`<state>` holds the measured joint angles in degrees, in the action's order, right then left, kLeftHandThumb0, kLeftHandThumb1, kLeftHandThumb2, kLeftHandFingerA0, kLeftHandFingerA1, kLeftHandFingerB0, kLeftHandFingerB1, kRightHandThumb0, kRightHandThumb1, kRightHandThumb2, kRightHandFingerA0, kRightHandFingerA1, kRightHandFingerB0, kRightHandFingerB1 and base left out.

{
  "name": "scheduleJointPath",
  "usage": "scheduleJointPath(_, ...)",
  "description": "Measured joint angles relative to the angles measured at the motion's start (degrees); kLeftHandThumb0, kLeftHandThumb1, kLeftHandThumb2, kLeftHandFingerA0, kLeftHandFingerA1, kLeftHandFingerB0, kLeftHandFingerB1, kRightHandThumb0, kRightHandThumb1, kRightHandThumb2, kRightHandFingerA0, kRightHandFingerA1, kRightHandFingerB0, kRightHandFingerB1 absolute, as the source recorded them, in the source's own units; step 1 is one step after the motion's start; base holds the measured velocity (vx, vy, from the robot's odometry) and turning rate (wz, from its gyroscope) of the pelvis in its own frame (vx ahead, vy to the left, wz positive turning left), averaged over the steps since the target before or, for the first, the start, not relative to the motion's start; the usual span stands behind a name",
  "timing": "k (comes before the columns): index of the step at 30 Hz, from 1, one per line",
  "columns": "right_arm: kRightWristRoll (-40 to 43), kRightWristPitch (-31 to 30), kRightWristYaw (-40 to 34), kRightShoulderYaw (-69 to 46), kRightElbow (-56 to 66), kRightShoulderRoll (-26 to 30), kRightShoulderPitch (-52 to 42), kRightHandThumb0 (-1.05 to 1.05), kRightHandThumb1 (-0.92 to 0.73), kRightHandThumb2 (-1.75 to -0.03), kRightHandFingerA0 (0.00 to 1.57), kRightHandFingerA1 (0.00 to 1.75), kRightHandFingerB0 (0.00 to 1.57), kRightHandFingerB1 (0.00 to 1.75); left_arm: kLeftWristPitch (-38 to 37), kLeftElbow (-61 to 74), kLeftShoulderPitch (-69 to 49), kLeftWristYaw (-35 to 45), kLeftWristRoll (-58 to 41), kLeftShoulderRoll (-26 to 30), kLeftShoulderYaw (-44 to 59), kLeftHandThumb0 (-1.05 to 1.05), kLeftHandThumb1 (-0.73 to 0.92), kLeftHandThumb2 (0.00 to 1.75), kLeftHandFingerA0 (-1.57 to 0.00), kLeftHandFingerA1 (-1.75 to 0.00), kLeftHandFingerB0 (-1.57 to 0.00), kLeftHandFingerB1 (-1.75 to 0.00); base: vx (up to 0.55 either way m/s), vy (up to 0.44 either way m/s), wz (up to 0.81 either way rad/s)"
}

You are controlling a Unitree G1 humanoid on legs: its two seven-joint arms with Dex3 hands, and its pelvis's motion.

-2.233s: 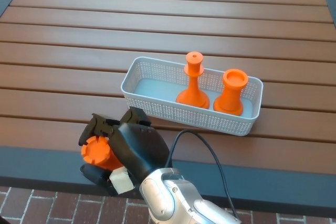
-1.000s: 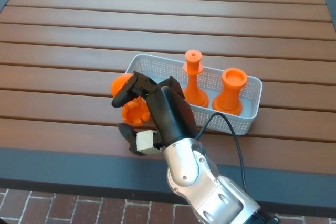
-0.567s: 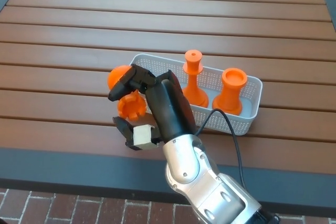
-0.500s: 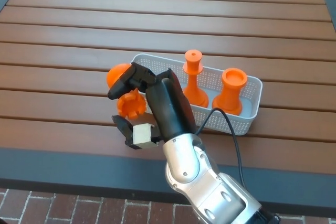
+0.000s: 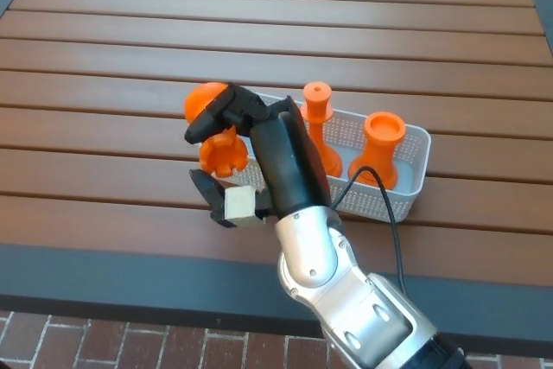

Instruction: Using the right hand to place 3 different shape and weight chess pieces into a small container

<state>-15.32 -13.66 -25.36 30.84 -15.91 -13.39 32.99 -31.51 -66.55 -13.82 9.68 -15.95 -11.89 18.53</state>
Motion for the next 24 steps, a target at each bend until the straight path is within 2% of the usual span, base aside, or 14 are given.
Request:
scheduleJointPath(4,0.01,0.0,0.07,-1.26,-0.53,0.42,4.2,-0.17,-0.51,-1.17,1.21,1.45,1.01,1.33,-0.22,-0.07,-0.02,-0.02,-0.05,-0.02,0.02,-0.06,0.49,1.19,-1.02,-1.5,-0.91,-1.25,0.0,0.0,0.0)
scheduleJointPath(5,0.01,0.0,0.09,-1.61,-0.73,0.49,5.4,-0.06,-0.52,-1.11,0.78,1.75,0.72,1.63,-0.22,-0.09,-0.02,-0.02,-0.05,-0.02,0.02,-0.04,0.49,1.16,-1.05,-1.48,-0.93,-1.24,0.0,0.0,0.0)
scheduleJointPath(11,-0.27,0.01,0.33,-2.89,-4.38,0.78,13.38,-0.02,-0.56,-1.03,0.79,1.74,0.67,1.59,-0.23,-0.14,-0.04,0.08,-0.22,-0.06,0.18,-0.04,0.48,1.19,-1.05,-1.48,-0.92,-1.24,0.0,0.0,0.0)
scheduleJointPath(17,-1.13,0.93,1.6,-3.61,-12.86,0.27,23.65,-0.09,-0.61,-0.95,0.84,1.75,0.67,1.59,-0.3,-0.2,-0.19,0.11,-0.25,-0.08,0.09,-0.06,0.51,1.18,-1.01,-1.51,-0.88,-1.27,0.0,0.0,0.0)
scheduleJointPath(20,-1.53,1.72,2.96,-3.65,-16.53,-0.03,25.98,-0.09,-0.61,-0.95,0.84,1.75,0.67,1.59,-0.88,-0.28,-0.22,0.08,-0.18,-0.06,-0.03,-0.06,0.51,1.18,-1.01,-1.51,-0.88,-1.27,0.0,0.0,0.0)
scheduleJointPath(21,-1.65,1.87,3.48,-3.69,-17.49,-0.11,26.39,-0.11,-0.66,-0.87,0.82,1.75,0.63,1.62,-1.12,-0.35,-0.23,0.08,-0.16,-0.06,-0.06,-0.06,0.51,1.19,-1.05,-1.48,-0.9,-1.22,0.0,0.0,0.0)
scheduleJointPath(22,-1.71,1.93,3.68,-3.73,-17.84,-0.13,26.51,-0.11,-0.66,-0.87,0.82,1.75,0.63,1.62,-1.19,-0.37,-0.23,0.08,-0.15,-0.06,-0.07,-0.06,0.51,1.19,-1.05,-1.48,-0.9,-1.22,0.0,0.0,0.0)
scheduleJointPath(23,-2.12,2.02,4.45,-3.48,-19.08,-0.05,26.97,-0.15,-0.56,-0.97,1.14,1.39,0.91,1.25,-1.33,-0.43,-0.23,0.07,-0.14,-0.06,-0.07,-0.07,0.51,1.19,-1.02,-1.51,-0.91,-1.22,0.0,0.0,0.0)
scheduleJointPath(24,-2.32,2.01,4.79,-3.24,-19.52,0.02,27.17,-0.15,-0.56,-0.97,1.14,1.39,0.91,1.25,-1.37,-0.45,-0.23,0.07,-0.15,-0.06,-0.07,-0.07,0.51,1.19,-1.02,-1.51,-0.91,-1.22,0.0,0.0,0.0)
